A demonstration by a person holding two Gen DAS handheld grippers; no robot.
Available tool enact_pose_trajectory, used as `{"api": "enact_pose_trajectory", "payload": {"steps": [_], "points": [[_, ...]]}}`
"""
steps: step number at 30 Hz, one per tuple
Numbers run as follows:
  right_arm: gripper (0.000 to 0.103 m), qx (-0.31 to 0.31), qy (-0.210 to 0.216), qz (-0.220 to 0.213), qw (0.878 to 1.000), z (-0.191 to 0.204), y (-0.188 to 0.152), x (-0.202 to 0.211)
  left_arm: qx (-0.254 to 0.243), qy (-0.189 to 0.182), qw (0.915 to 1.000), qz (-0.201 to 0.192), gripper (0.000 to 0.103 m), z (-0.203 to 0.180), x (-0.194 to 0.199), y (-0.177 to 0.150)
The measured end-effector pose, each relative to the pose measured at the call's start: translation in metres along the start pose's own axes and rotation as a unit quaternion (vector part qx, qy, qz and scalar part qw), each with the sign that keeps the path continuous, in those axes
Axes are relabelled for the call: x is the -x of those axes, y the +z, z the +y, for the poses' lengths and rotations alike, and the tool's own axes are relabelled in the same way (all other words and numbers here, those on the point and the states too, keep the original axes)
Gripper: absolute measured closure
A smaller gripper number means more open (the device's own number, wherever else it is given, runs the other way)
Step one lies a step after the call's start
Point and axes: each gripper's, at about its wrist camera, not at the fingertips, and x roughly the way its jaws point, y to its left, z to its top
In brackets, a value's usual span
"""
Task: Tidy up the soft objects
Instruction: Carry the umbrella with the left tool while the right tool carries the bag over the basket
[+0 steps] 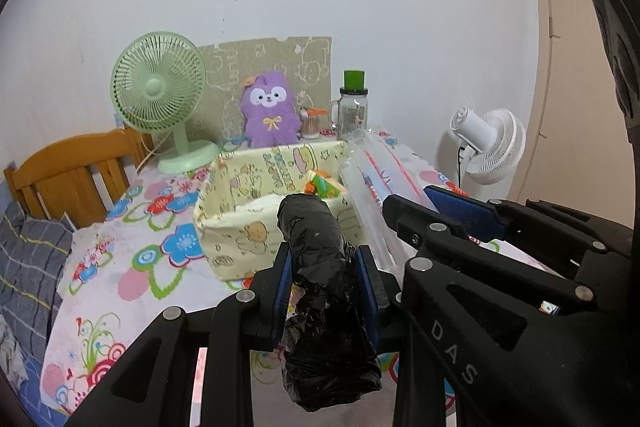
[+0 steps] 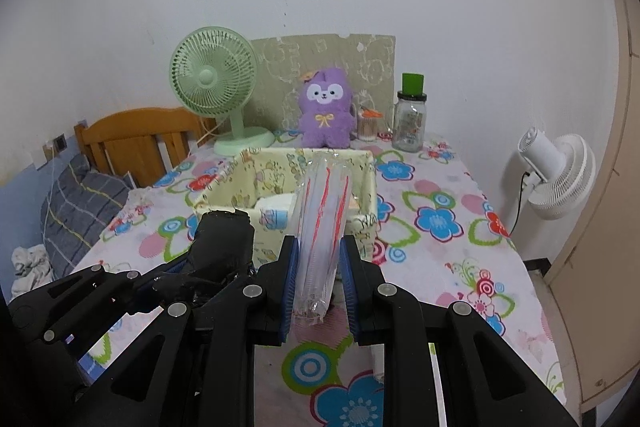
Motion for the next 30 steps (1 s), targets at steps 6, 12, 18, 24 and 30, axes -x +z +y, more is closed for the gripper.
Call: {"api": "enact_pose_trajectory", "payload": {"steps": [6,12,18,24,30], "points": [[0.079,0.000,0.002,-0.011,1.000,0.003,0.008,0.004,-0.005,0.004,0.9999,-0.011,0.073,0.003,0.005,0.008],[0.079,-0.001,0.003,-0.020,1.000,0.005,0.016,0.004,-0.006,0.008,0.9998,-0.018,0.073,0.006,0.006,0.014],[0.079,0.001,0.004,-0.022,1.000,0.009,0.022,-0.001,-0.003,0.011,0.9997,-0.021,0.073,0.011,0.002,0.019],[0.079,0.001,0.006,-0.025,1.000,0.012,0.028,-0.008,0.000,0.016,0.9996,-0.023,0.073,0.017,-0.002,0.024],[0.079,-0.002,0.006,-0.027,1.000,0.013,0.034,-0.016,-0.001,0.017,0.9995,-0.026,0.073,0.021,-0.009,0.030]]}}
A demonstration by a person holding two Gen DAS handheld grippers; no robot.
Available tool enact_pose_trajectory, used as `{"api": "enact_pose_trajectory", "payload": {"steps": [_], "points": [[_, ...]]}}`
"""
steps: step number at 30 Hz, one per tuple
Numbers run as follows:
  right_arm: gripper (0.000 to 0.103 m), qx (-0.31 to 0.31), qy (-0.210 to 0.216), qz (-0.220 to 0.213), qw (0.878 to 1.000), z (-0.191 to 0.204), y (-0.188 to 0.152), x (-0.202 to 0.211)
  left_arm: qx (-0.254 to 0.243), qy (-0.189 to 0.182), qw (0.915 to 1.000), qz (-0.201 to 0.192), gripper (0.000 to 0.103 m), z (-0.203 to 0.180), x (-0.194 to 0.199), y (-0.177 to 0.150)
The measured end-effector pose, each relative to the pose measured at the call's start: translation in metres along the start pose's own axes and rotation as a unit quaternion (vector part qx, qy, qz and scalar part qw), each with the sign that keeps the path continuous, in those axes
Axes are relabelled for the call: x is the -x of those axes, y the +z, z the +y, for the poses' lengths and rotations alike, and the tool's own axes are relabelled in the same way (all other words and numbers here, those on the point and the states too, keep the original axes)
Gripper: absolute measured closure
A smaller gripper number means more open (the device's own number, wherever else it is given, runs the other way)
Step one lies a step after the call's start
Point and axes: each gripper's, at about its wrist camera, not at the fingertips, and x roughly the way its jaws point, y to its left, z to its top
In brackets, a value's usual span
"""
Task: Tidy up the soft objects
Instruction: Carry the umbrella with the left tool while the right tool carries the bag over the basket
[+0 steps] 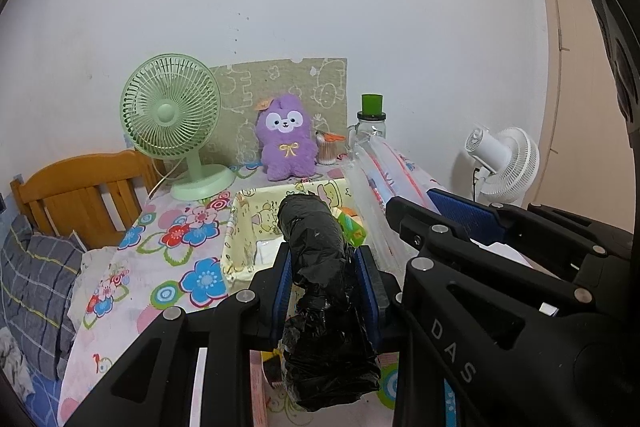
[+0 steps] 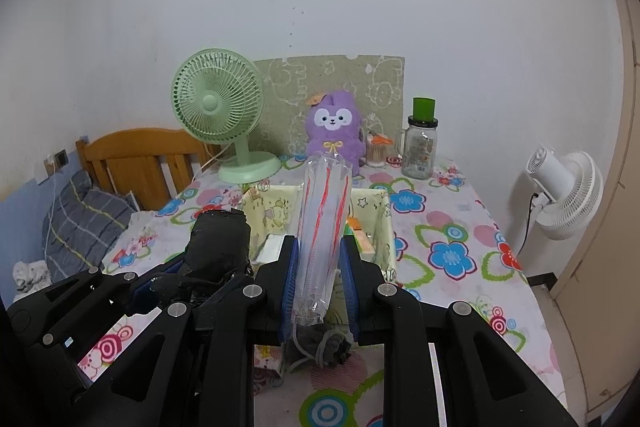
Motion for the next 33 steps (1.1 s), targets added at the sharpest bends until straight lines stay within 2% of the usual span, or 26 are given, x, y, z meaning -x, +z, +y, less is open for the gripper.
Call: {"api": "enact_pose_trajectory", "payload": {"steps": [18,33], "points": [[0.079,-0.014,0.000,0.000,1.000,-0.004,0.018,-0.039,0.001,0.005,1.0000,0.004,0.073,0.015,-0.040,0.019],[0.079,-0.022,0.003,0.021,1.000,-0.009,0.023,-0.084,0.013,0.019,0.9994,0.025,0.073,0.032,-0.088,0.023]]}}
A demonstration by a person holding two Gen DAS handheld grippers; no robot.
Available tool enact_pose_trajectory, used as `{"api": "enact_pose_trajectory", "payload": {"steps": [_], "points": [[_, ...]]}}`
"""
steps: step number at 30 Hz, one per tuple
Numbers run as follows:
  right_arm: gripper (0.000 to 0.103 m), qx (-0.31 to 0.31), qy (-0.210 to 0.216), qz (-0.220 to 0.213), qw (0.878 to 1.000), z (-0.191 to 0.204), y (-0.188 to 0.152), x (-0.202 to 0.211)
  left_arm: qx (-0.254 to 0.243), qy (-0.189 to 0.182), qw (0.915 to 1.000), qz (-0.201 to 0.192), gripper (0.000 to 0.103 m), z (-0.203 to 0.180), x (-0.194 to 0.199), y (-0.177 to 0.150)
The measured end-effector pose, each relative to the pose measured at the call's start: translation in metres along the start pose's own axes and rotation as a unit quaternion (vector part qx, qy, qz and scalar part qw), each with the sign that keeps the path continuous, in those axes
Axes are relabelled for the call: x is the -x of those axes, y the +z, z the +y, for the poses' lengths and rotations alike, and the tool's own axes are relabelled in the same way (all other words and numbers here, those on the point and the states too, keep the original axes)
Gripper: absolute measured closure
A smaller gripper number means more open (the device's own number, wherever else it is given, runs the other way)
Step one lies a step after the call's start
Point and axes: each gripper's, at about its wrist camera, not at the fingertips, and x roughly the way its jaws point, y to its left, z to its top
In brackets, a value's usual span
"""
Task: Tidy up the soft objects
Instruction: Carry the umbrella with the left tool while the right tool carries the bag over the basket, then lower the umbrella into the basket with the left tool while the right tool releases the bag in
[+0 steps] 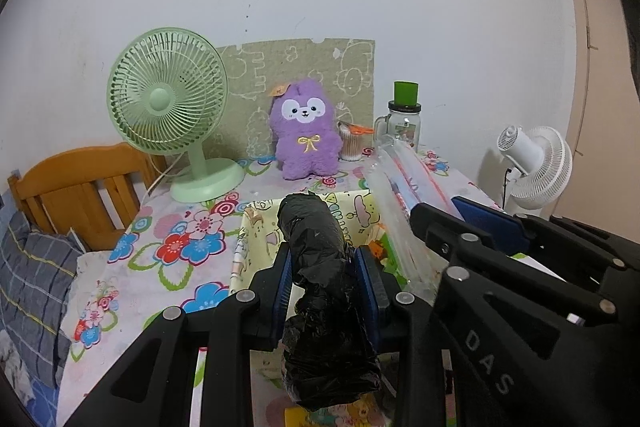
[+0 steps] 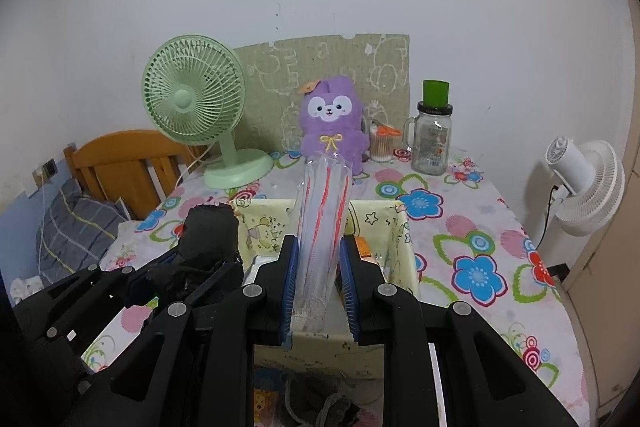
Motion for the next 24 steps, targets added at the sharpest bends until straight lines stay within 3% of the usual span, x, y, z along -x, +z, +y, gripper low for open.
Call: {"api": "enact_pose_trajectory", "payload": {"steps": [13,14,16,17,18,20,24], "points": [[0.079,0.002,0.006,0.019,1.000,-0.003,0.000,-0.027,0.011,0.015,0.9997,0.017,0.070,0.008,-0.033,0.000],[0.079,0.002,0.007,0.020,1.000,-0.003,0.000,-0.028,0.012,0.013,0.9997,0.018,0.067,0.008,-0.035,0.000],[0.079,0.003,0.009,0.024,1.000,-0.002,-0.001,-0.031,0.008,0.013,0.9996,0.022,0.049,0.008,-0.039,-0.001],[0.079,0.003,0.010,0.026,1.000,-0.002,-0.001,-0.033,0.004,0.020,0.9994,0.027,0.033,0.008,-0.041,-0.002],[0.079,0.003,0.011,0.029,1.000,-0.003,-0.002,-0.035,0.001,0.023,0.9993,0.030,0.027,0.008,-0.042,-0.002],[0.079,0.001,0.017,0.036,0.999,-0.004,-0.003,-0.039,-0.003,0.025,0.9992,0.031,0.025,0.007,-0.042,-0.003],[0.067,-0.004,0.021,0.044,0.999,-0.005,-0.006,-0.044,-0.011,0.032,0.9985,0.042,0.020,0.007,-0.044,-0.006]]}}
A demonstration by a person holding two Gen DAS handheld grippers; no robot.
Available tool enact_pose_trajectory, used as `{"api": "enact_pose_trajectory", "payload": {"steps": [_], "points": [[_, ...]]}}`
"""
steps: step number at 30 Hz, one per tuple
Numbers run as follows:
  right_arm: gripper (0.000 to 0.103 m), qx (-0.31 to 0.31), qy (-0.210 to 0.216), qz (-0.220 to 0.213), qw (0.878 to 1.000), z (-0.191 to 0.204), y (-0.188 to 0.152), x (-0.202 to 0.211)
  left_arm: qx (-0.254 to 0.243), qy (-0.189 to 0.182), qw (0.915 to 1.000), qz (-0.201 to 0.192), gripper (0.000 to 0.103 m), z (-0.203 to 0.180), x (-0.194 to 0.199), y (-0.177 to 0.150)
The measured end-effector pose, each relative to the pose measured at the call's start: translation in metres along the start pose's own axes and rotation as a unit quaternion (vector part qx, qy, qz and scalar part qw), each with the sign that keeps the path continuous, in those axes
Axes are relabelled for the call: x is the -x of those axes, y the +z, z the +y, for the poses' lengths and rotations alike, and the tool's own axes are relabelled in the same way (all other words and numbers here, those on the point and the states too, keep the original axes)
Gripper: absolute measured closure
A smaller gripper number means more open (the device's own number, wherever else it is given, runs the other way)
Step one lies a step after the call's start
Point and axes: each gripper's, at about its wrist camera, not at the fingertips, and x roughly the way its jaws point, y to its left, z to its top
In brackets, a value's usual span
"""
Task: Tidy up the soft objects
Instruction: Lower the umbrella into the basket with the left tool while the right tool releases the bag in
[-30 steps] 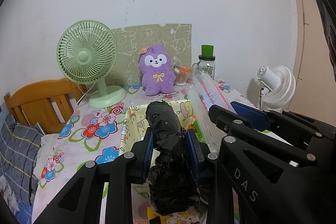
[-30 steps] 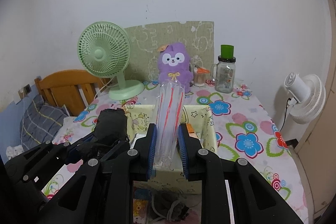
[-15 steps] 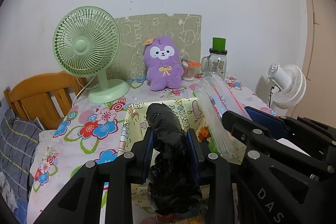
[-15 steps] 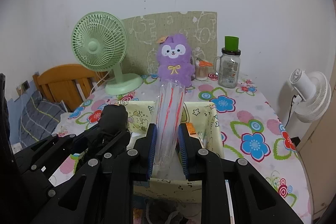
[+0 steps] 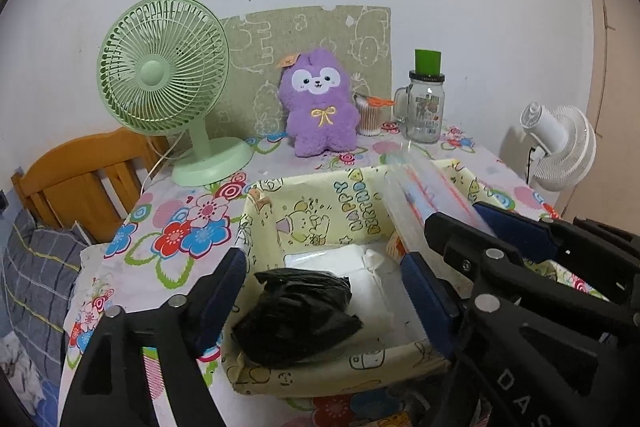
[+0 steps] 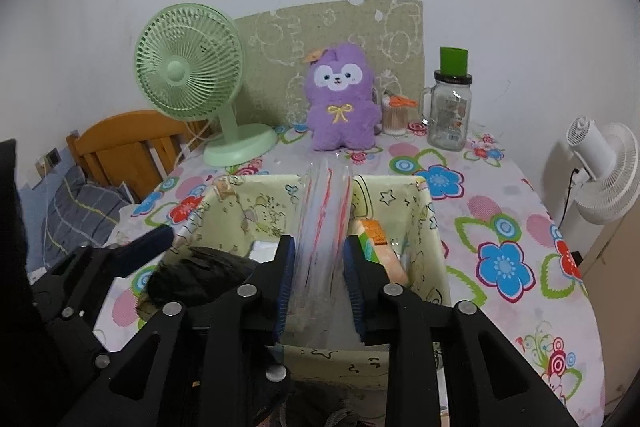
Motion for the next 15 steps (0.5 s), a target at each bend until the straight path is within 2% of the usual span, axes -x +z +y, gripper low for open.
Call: {"api": "enact_pose_trajectory", "payload": {"steps": [4,6,9,15], "points": [[0.038,-0.009,-0.025,0.018,0.999,-0.004,-0.001,-0.006,0.011,0.007,0.9999,0.010,0.020,0.005,-0.003,-0.002],[0.026,-0.025,-0.019,0.023,0.999,-0.010,-0.002,-0.007,0.017,0.002,0.9998,0.011,0.015,0.007,-0.001,-0.003],[0.020,-0.048,-0.008,0.024,0.999,-0.016,-0.004,-0.004,0.021,-0.002,0.9997,0.013,0.014,0.008,0.002,-0.004],[0.014,-0.021,-0.032,0.014,0.999,-0.007,-0.006,0.006,0.021,-0.002,0.9997,0.014,0.013,0.005,0.009,-0.006]]}}
